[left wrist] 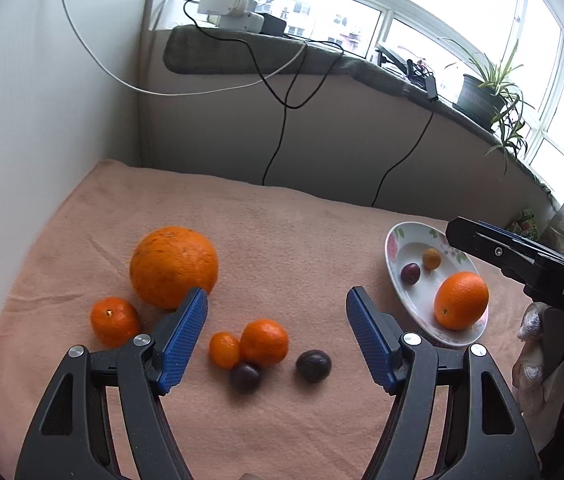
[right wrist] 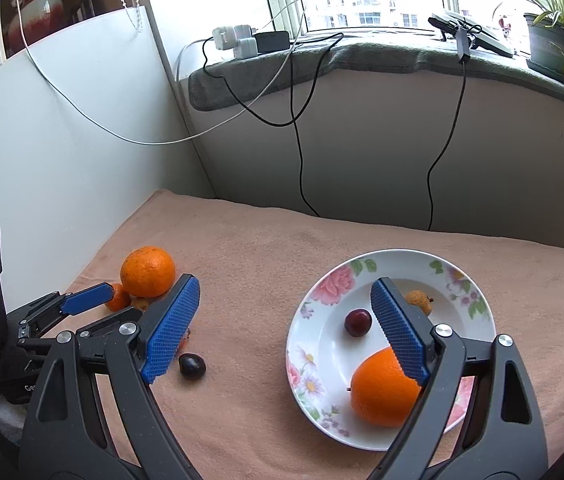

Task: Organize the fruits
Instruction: 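Withdraw both grippers from the plate toward the remaining fruit, then close the right gripper around the other large orange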

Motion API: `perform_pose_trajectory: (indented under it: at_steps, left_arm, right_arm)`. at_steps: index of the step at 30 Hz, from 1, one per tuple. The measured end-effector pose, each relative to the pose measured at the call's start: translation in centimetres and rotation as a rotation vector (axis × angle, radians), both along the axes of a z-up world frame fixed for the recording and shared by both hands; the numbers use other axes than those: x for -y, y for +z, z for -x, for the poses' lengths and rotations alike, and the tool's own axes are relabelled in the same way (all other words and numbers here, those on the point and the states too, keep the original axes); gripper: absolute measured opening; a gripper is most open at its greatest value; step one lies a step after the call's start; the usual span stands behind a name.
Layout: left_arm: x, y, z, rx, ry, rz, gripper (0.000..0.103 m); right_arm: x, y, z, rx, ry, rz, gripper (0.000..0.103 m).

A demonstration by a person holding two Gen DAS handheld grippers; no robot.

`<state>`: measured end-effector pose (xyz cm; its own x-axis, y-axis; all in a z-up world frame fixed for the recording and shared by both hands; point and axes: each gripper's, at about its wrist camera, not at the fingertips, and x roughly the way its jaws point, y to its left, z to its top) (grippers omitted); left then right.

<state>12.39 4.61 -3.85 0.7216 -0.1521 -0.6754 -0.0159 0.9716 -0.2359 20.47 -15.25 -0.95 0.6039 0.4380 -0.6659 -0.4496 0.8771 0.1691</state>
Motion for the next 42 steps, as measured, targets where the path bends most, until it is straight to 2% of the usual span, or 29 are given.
perform_pose_trajectory:
  at_steps: [3,13,23,31,42]
  left_arm:
    - [-1.8,-0.4,0.0,-0.012,0.027,0.024,0.072]
    - [-5.5,-1.3,-0.6,-0.037,0.059,0.024,0.072]
    - [-7.1,-2.2,-1.7,-0.061,0.049,0.071,0.072]
    - [-7.6,-3.1,-3.1,-0.081,0.036,0.124,0.072]
    - [-7.7,-3.5,-4.6,-0.09,0.021,0.135,0.072]
  right_arm:
    - [-1.1,-0.1,-0.1,-0.011,0.019,0.0,0.09]
    - [-5.3,-1.3,-1.1,-0.065,0.081,-0.014,0.09]
    - [-9.4,-3.1,-2.6,-0.15,0.14,-0.04,0.09]
    - [-12.4,-4.7,-4.0,-0.256,0.184,-0.076,0.09]
    - [-15.4,-6.8,-5.8,-0.37,0.234,-0.123,0.09]
